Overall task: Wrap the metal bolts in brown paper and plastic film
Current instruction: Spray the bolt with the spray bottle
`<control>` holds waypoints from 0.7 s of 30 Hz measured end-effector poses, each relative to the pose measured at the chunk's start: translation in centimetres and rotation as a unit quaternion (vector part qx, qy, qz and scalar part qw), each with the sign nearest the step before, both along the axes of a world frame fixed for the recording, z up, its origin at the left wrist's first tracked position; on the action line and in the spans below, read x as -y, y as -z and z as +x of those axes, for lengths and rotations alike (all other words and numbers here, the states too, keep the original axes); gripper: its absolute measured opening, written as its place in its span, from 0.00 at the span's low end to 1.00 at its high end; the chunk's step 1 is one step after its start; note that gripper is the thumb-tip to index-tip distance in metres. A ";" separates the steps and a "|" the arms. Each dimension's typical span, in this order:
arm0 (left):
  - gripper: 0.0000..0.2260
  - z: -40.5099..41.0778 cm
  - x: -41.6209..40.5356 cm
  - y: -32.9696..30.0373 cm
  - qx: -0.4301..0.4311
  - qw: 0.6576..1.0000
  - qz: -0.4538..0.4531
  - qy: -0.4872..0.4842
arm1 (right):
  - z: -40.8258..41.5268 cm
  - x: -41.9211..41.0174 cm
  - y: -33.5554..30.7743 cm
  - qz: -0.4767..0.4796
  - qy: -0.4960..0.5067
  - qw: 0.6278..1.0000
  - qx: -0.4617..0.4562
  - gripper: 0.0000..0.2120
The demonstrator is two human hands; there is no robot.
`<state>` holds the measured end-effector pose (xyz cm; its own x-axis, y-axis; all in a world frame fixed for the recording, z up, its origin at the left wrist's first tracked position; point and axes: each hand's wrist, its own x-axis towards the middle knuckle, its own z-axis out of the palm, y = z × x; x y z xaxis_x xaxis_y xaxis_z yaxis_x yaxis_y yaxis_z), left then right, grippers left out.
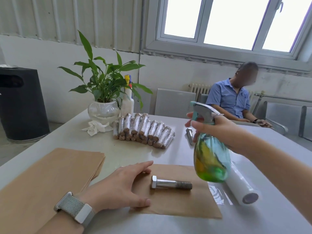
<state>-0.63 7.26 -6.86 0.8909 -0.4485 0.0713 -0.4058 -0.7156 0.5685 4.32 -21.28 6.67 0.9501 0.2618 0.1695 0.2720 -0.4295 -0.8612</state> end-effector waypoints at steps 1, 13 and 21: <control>0.43 0.0 0.0 0.0 -0.002 1.000 -0.002 0.000 | -1.1 -0.1 -0.4 -0.049 -0.008 0.998 -0.031 0.28; 0.44 -0.1 0.0 -0.2 0.000 1.000 -0.003 0.004 | -7.2 -3.0 1.8 -0.326 -0.108 0.898 -0.275 0.12; 0.44 0.1 -0.1 0.0 0.004 1.000 -0.002 0.010 | -7.1 -3.6 2.3 -0.366 -0.081 0.891 -0.255 0.13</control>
<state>-0.56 7.38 -6.88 0.8815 -0.4653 0.0799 -0.4235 -0.7048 0.5691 -2.73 -17.69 4.37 0.7941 0.2661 -0.5464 0.0357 -0.9179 -0.3951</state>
